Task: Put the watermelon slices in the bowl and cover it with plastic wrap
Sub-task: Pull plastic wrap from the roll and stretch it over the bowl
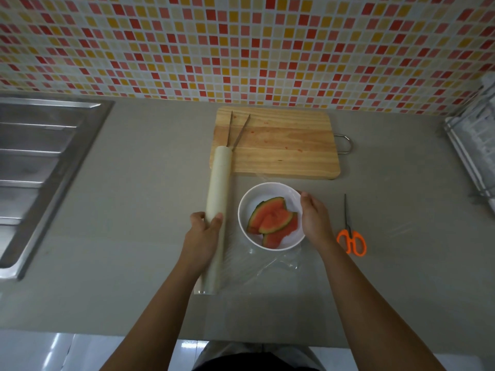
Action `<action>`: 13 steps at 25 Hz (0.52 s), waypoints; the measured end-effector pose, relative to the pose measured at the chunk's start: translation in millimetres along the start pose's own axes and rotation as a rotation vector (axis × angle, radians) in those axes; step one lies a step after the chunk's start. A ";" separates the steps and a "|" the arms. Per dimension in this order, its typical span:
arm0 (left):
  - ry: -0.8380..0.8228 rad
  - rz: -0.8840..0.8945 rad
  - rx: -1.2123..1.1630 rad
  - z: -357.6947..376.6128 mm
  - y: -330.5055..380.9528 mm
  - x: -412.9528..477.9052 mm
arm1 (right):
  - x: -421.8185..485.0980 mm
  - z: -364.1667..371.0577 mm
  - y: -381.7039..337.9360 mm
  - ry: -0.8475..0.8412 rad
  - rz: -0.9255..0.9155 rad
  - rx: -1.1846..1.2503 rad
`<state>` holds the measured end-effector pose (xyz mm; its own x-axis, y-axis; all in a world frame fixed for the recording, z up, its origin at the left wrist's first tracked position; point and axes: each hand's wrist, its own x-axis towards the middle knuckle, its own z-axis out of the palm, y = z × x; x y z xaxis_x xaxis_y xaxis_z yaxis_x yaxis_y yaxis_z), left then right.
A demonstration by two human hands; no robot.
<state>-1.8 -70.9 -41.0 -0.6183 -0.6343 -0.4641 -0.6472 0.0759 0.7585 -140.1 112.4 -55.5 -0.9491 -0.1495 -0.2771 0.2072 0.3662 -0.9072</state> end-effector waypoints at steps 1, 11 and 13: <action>0.002 0.000 0.000 1.4 -0.7 -1.7 | 0.8 0.1 1.2 0.007 -0.007 -0.016; 0.154 0.113 0.234 12.0 -2.3 -13.0 | 1.9 -4.2 8.2 0.038 -0.043 -0.044; 0.117 0.101 0.203 7.3 -6.5 -12.2 | 2.1 -4.1 7.9 0.028 -0.035 -0.042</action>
<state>6.8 -58.0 -43.6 -0.6366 -0.6992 -0.3254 -0.6680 0.2890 0.6858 -141.4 118.8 -61.9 -0.9620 -0.1368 -0.2362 0.1646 0.3993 -0.9019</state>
